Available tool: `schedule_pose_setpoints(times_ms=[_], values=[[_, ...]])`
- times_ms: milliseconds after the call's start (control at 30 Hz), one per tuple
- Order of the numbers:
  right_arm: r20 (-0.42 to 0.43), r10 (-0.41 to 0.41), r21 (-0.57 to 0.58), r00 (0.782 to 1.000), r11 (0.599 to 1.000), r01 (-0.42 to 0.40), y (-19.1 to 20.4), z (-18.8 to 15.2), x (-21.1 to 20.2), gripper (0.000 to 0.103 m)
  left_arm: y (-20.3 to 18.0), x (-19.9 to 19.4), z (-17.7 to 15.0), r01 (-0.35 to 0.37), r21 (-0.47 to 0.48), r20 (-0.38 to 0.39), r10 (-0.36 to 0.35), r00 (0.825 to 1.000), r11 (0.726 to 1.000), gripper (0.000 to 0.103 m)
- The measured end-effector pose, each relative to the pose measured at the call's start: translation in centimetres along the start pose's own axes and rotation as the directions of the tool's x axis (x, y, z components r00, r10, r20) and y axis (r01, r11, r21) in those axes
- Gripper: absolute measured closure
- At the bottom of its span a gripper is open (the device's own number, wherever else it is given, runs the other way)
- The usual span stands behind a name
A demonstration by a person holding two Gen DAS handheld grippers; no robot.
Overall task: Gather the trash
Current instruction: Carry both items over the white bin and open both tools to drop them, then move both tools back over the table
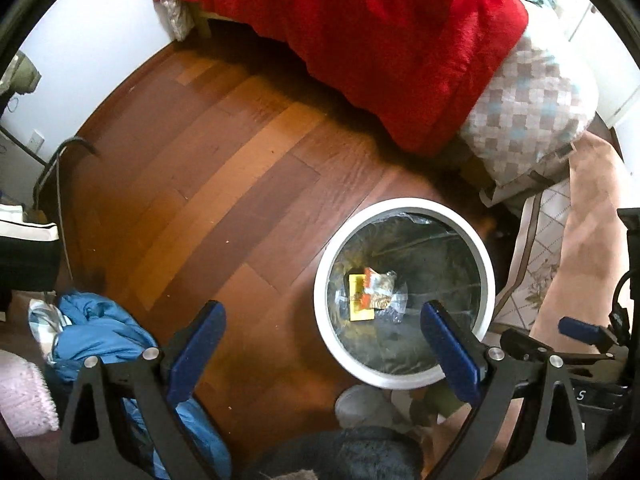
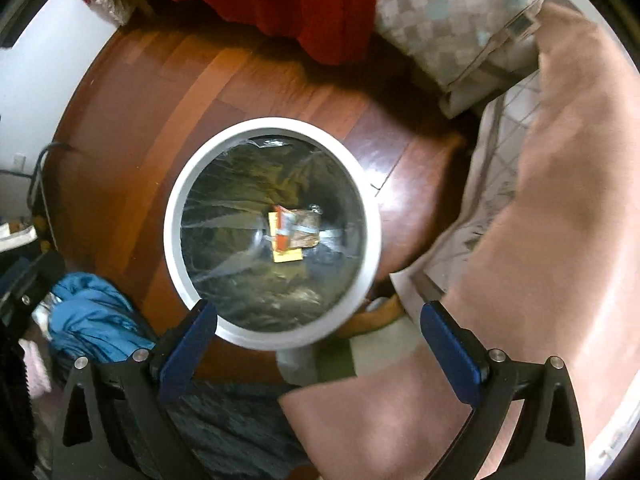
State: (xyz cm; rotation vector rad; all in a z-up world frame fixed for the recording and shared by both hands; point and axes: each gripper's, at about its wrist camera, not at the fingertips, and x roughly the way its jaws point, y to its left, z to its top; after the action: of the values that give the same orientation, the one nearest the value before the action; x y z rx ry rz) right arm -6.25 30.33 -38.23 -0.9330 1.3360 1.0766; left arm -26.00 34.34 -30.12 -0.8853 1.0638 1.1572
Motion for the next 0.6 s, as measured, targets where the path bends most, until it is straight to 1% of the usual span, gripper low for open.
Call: schedule_pose_setpoints(times_ms=[67,167,367,500,600], values=[[0.012,-0.01,-0.007,1.0,1.0,0.01,-0.1,-0.8,-0.7,0.0,-0.4,-0.4,-0.3,0.007,0.005,0.0,-0.007,1.0,1.0,0.004],[0.025,0.006,0.001,1.0,1.0,-0.006,-0.5,-2.0,-1.6,0.0,-0.7,-1.4,-0.8,0.015,0.01,0.01,-0.016,1.0,1.0,0.004],[0.081,0.025,0.003,0.996,1.0,-0.026,-0.6,-3.4,-4.5,0.0,-1.4,-4.2,-1.7,0.024,0.027,0.055,-0.025,0.998,0.999,0.004],[0.138,0.044,0.008,0.989,0.999,-0.045,-1.0,-4.4,-7.2,0.0,-2.1,-6.6,-2.3,0.027,0.043,0.095,-0.031,0.995,0.999,0.004],[0.188,0.07,0.024,0.98,0.997,-0.076,-1.5,-5.5,-9.7,0.0,-2.7,-8.9,-2.9,0.03,0.053,0.128,-0.037,0.991,0.998,0.004]])
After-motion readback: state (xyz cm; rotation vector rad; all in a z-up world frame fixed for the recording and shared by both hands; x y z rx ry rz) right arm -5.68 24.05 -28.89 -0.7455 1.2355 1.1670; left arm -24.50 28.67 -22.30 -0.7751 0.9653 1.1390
